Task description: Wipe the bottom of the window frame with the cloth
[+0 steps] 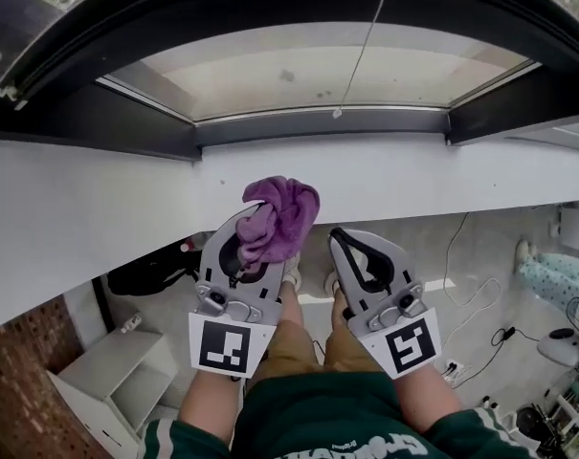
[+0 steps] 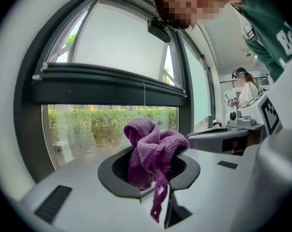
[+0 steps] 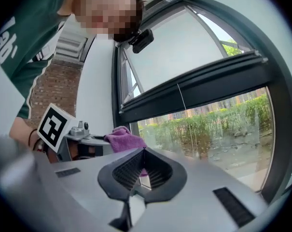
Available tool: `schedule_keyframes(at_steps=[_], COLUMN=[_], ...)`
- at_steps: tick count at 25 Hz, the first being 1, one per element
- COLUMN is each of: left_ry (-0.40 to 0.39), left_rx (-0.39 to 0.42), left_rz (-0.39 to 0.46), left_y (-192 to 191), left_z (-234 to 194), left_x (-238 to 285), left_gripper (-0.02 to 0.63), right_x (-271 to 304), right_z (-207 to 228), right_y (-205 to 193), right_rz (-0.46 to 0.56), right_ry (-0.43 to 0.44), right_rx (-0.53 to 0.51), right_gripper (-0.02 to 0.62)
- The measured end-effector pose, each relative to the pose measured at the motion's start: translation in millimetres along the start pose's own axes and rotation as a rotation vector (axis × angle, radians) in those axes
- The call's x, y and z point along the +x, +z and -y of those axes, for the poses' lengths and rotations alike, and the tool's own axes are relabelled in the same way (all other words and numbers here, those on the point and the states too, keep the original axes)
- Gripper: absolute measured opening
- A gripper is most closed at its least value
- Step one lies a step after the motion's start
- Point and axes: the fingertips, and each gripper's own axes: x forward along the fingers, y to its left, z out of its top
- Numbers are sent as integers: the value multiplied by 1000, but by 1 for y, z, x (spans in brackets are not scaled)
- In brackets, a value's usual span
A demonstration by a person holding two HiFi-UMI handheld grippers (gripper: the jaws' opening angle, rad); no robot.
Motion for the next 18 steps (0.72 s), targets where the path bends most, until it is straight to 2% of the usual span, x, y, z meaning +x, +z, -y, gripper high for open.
schedule_keyframes(at_steps=[6, 11, 14, 15, 18], left_ry=[91, 152, 194, 206, 243], left_rx=[33, 1, 27, 19, -72], left_rz=[-48, -56, -77, -89, -99], left_y=[-74, -135, -177, -193, -234], left_z=[-21, -61, -92, -103, -139], left_x=[10, 7, 8, 8, 12], left_gripper=[106, 106, 106, 106, 106], right_x=[25, 57, 77, 84, 108], right_z=[2, -1, -6, -8, -16], right_y=[-71, -114, -137, -144, -163], right_rz=[-100, -107, -107, -110, -105], right_ry=[77, 102, 117, 119, 122], right_rx=[13, -1, 13, 19, 47], right_gripper=[14, 14, 14, 14, 14])
